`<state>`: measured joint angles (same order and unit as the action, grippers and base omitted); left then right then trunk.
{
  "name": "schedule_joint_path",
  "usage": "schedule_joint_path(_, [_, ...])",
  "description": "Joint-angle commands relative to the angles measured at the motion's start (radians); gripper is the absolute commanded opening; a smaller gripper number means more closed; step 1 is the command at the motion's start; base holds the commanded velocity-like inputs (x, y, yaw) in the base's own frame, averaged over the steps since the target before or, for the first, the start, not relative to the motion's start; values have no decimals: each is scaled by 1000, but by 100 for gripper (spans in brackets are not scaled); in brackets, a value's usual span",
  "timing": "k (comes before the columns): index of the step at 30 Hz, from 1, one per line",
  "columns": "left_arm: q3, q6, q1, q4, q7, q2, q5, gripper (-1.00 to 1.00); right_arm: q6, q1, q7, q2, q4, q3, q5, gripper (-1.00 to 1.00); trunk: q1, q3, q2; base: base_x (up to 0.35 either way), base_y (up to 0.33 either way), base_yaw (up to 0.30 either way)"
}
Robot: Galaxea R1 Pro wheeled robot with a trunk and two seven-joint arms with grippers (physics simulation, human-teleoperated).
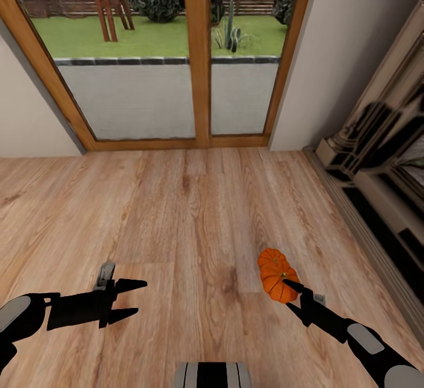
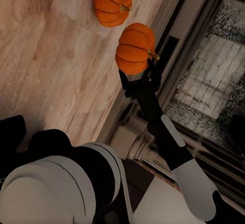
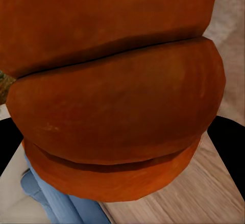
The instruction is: Place each of the two pumpkins and all three candles from the living room inside a cabinet in the living room (use any cabinet), then make sure every cabinet is closed, and position the cauldron so it is next to a table in the living room.
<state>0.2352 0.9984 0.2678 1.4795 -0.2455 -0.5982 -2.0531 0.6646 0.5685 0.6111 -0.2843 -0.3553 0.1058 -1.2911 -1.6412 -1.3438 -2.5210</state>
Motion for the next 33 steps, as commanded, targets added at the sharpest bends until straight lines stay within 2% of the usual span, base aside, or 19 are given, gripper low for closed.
schedule_joint_path(1, [1,0,1,1,-9,-1,-10,100,0,1,2,-1,1,8,-6,-100,1,3,0,0,0,0])
schedule_joint_path(33, [1,0,1,1,-9,0,-10,100,-2,1,7,0,1,8,-7,-100,15,130,7,0,0,-11])
